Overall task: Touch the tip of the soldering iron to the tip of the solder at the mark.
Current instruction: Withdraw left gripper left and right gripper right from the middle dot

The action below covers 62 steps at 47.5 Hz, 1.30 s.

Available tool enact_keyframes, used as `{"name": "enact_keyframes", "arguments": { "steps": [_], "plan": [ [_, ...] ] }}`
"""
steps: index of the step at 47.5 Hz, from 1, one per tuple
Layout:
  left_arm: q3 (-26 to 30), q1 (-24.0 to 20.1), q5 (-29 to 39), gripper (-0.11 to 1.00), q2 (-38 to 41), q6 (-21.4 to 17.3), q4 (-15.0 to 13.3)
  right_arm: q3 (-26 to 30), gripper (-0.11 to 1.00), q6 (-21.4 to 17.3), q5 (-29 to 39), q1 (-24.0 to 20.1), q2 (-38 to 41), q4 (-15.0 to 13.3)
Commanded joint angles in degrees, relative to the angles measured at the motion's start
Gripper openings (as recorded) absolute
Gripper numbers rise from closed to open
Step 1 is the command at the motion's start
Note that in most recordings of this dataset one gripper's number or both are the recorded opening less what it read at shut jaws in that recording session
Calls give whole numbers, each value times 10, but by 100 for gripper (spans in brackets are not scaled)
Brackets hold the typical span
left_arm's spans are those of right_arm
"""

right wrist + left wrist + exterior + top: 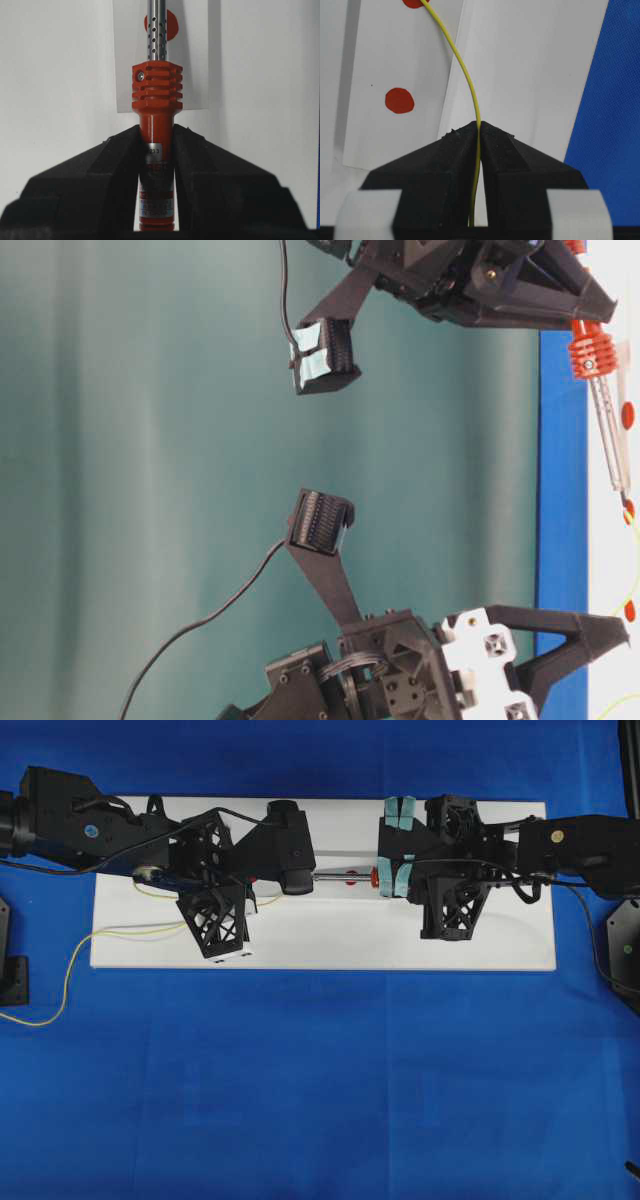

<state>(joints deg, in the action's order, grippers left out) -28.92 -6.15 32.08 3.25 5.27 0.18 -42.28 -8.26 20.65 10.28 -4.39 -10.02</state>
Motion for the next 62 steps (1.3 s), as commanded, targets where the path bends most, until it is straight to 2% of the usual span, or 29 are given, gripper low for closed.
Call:
{"name": "enact_keyframes", "arguments": {
  "steps": [1, 16, 33, 46, 62],
  "plan": [
    [12, 1, -2, 2, -14, -1, 1, 13, 6, 1, -4, 1, -5, 0],
    [-8, 1, 12, 2, -93, -2, 1, 13, 6, 1, -8, 1, -5, 0],
    [-99, 1, 14, 2, -243, 11, 1, 14, 6, 1, -11, 0, -5, 0],
    [-110, 1, 16, 2, -253, 19, 1, 17, 6, 1, -4, 0, -16, -1],
    [-112, 1, 21, 2, -255, 20, 1, -18, 6, 1, 43, 9, -134, -15]
  ]
}}
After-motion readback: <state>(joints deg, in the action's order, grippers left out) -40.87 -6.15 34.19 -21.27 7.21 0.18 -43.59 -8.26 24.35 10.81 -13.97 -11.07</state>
